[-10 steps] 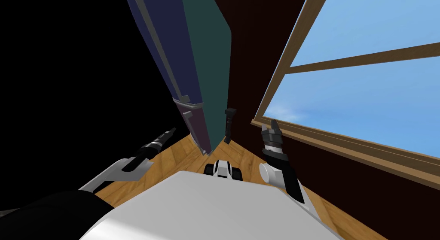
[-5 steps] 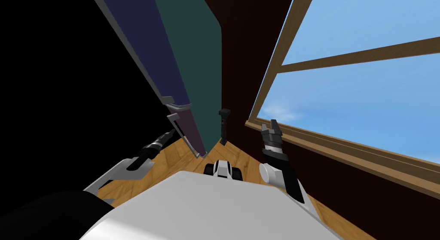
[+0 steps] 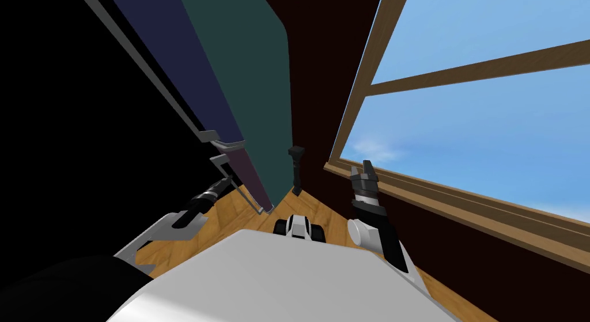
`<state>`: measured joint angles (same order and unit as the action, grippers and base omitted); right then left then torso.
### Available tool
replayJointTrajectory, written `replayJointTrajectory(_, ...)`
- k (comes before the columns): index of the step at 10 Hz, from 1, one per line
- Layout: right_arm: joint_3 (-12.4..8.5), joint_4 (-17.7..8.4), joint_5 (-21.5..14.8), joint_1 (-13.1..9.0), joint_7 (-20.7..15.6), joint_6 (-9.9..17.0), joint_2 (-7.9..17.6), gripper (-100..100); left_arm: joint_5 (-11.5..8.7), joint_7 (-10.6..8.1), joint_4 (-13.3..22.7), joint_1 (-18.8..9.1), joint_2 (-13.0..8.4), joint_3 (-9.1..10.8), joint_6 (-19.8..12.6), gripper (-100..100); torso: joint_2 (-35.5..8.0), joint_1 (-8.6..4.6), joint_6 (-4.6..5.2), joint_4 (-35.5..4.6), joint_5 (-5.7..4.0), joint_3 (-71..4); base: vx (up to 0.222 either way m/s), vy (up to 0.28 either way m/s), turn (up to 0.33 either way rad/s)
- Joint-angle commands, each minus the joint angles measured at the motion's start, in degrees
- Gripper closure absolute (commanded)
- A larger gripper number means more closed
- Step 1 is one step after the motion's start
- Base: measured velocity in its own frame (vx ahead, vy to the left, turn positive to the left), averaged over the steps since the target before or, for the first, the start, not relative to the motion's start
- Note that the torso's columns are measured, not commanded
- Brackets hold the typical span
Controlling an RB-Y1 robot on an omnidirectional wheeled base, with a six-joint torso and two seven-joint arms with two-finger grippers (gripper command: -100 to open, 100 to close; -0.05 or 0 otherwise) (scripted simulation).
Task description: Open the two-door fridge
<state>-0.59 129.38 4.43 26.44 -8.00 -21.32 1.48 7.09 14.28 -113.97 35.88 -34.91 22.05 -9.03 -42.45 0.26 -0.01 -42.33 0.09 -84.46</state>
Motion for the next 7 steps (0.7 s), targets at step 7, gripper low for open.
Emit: replayJointTrajectory(7,-0.03,-0.01,0.00,-0.02,0.00,0.00,0.03,0,-0.87,0.48,-4.66,3.50,-3.24,-3.63,4.19,100,0.92,0.49,0.23,-0.09,-0.32,-0.65,-0.156,0.270,-0.032)
